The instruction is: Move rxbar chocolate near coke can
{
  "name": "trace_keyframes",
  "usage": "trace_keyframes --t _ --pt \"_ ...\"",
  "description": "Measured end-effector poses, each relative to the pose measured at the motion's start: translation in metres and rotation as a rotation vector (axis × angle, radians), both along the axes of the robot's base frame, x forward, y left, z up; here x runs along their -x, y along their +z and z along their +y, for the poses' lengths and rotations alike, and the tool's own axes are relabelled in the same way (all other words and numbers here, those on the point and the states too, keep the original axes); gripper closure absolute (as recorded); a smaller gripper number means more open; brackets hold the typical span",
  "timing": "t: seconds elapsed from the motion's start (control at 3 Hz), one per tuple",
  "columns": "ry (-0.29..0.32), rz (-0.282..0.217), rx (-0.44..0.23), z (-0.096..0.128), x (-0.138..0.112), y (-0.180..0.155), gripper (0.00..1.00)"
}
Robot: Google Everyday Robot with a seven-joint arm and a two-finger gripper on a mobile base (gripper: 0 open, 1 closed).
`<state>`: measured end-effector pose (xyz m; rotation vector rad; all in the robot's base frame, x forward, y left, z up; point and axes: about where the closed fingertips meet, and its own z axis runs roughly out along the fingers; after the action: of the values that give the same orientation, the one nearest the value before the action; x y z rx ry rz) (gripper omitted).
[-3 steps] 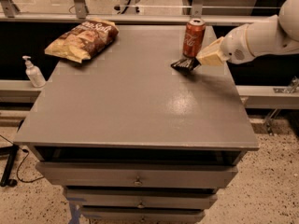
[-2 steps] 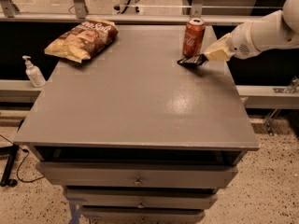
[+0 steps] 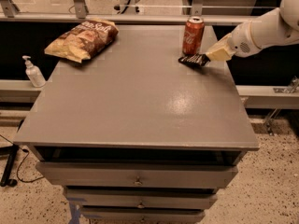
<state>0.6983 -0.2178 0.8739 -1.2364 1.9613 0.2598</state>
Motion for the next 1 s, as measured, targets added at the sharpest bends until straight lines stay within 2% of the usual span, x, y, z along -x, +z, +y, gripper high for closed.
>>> trace_keyframes --t 0.67,1.0 --pt "0.028 0.028 0.019 0.001 0.003 -0.002 0.13" --pt "0.043 0.034 0.021 -0.004 0.011 0.003 0.0"
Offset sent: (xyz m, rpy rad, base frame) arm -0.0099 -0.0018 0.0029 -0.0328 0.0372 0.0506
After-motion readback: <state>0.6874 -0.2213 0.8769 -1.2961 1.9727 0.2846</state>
